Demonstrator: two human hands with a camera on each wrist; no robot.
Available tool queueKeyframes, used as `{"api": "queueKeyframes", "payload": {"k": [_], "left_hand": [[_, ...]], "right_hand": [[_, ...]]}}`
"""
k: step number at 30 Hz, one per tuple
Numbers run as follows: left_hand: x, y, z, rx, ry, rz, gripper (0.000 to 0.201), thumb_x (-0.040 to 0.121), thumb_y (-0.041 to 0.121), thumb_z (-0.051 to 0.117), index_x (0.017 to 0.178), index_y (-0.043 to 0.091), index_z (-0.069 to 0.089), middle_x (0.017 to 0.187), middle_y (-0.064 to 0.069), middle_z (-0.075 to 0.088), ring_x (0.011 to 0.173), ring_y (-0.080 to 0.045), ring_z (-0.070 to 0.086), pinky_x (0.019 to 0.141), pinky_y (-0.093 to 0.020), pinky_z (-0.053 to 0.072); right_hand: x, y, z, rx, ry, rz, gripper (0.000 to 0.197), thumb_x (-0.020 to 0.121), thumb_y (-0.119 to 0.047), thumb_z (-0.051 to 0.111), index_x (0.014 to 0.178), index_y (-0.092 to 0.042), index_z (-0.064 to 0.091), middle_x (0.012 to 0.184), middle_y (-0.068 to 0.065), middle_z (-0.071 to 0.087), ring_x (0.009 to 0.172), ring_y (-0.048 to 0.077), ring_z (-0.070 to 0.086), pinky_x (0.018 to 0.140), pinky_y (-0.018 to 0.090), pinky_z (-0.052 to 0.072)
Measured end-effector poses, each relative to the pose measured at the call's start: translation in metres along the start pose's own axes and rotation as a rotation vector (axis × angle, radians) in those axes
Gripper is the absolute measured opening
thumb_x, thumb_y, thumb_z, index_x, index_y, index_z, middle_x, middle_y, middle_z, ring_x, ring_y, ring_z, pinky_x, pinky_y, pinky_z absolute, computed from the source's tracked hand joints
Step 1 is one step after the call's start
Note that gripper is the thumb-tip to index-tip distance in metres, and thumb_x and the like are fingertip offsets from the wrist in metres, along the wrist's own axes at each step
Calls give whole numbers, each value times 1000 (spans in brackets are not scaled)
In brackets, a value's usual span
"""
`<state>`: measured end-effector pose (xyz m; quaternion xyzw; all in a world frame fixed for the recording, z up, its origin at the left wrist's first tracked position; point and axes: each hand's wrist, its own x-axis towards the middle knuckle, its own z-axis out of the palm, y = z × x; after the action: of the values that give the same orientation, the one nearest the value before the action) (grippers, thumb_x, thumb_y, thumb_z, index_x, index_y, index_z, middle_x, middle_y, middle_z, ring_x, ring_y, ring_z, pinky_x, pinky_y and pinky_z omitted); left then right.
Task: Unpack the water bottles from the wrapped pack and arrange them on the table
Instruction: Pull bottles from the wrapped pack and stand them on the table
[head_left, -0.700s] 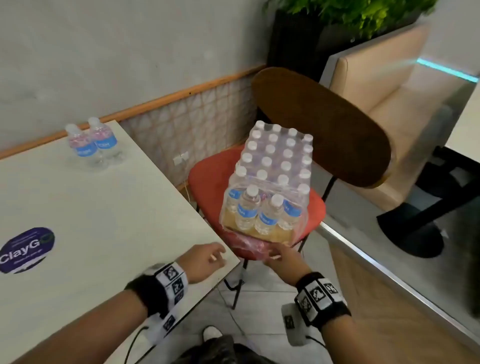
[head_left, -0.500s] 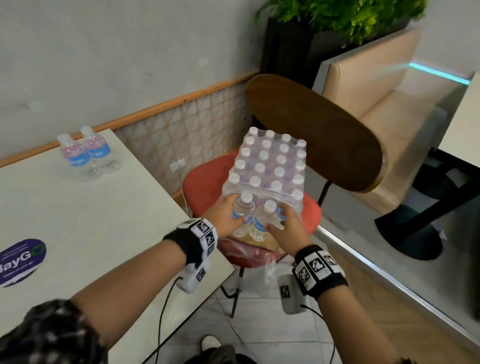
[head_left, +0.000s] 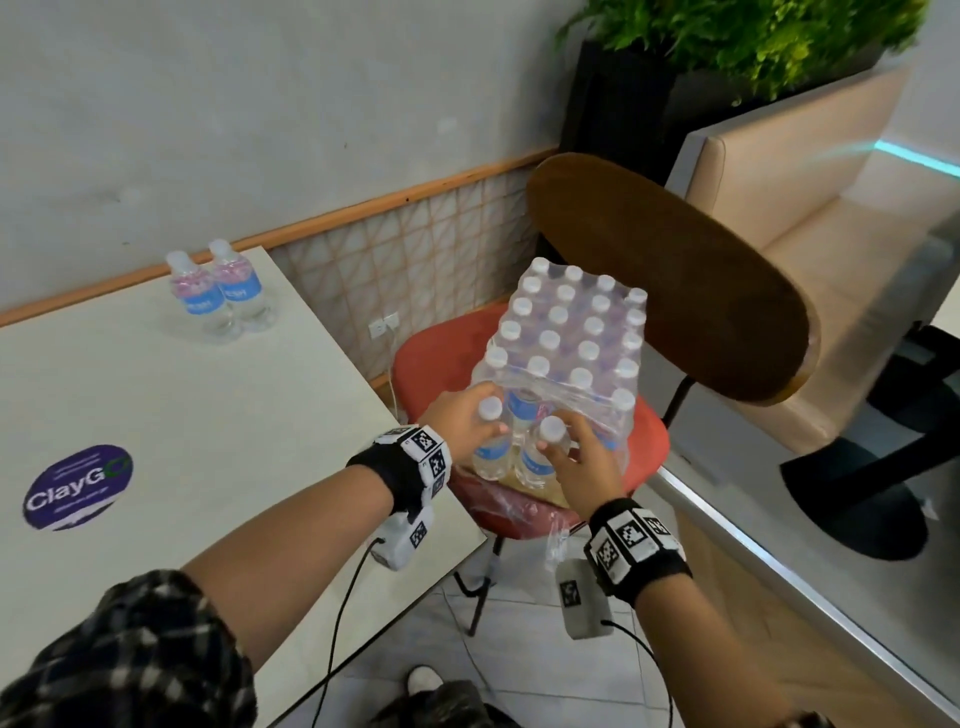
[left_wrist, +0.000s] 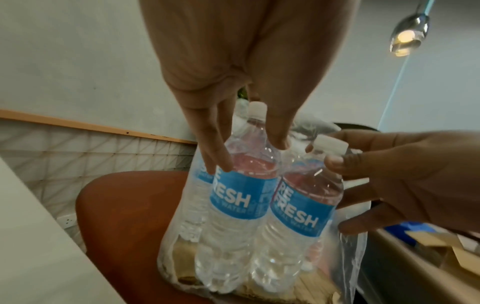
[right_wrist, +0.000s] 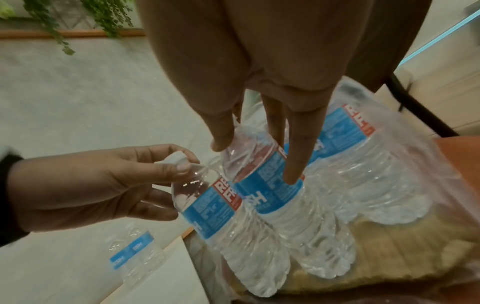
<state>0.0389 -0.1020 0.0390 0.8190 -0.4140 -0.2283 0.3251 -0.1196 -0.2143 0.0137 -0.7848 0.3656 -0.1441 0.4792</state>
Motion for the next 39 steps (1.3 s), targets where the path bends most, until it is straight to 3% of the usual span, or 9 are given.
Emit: {"api": "queueKeyframes", "payload": {"k": [5,10,15,19,22,25,29,34,39], "left_hand": [[-33,-18,-39,-74,73,-36,27,78,30,71,102,24,60,95,-5,70,91,-24,65,85,-40,52],[-66,-57,-85,-59,203,-161,28,81,23,71,107,21,60,100,-6,68,94,-26,62,86,-35,50],[-101,-106,-110,4,288,-323,28,84,30,65,108,21,54,101,-11,65,93,-33,59,85,-41,50],[-120,-133,-118,-2,360,-394,30,90,26,57,118,17,51,106,-13,64,98,-34,59,83,-36,47],[-121,-139,-125,-54,396,-361,39,93,23,54,130,15,46,122,-14,59,112,-33,55,89,-30,41],[-115,-134,-124,-119,401,-358,61,90,38,58,143,24,33,144,-10,39,130,-26,42,103,-29,34],[-105,-131,-110,-15,303,-428,68,75,65,61,134,40,39,157,-5,10,142,-26,24,115,-41,27],[-96,-136,-100,-18,252,-495,44,75,34,72,117,25,60,155,-3,6,139,-28,27,113,-32,29],[-92,-147,-108,-110,195,-296,48,75,11,74,120,22,63,153,0,17,138,-18,30,107,-21,26]], "right_hand": [[-16,-27,25,55,-72,-86,27,91,-22,60,116,-31,55,104,-12,63,102,20,61,89,41,52],[-33,-61,86,88,-224,-163,27,90,-14,59,110,-32,53,90,-20,59,78,5,57,73,28,48],[-50,-90,159,36,-398,-210,34,90,-20,60,122,-24,54,108,-5,60,97,16,55,92,39,49],[-56,-118,201,16,-434,-234,37,91,-18,58,128,-19,52,120,4,60,111,21,54,88,20,39],[-51,-131,217,-12,-421,-219,42,92,-19,58,133,-19,49,128,7,58,117,22,52,88,16,35],[-49,-129,213,-71,-438,-204,51,91,-25,61,138,-20,44,137,5,51,125,22,48,100,24,36],[-35,-107,169,-95,-291,-83,47,88,-24,65,132,-16,51,131,3,56,118,21,54,98,28,43],[-1,-65,87,-149,85,187,48,88,-17,61,134,-12,47,128,13,57,119,31,53,99,36,41],[31,-56,48,-53,223,146,44,86,-6,61,126,-3,45,110,6,51,104,25,55,90,35,46]]}}
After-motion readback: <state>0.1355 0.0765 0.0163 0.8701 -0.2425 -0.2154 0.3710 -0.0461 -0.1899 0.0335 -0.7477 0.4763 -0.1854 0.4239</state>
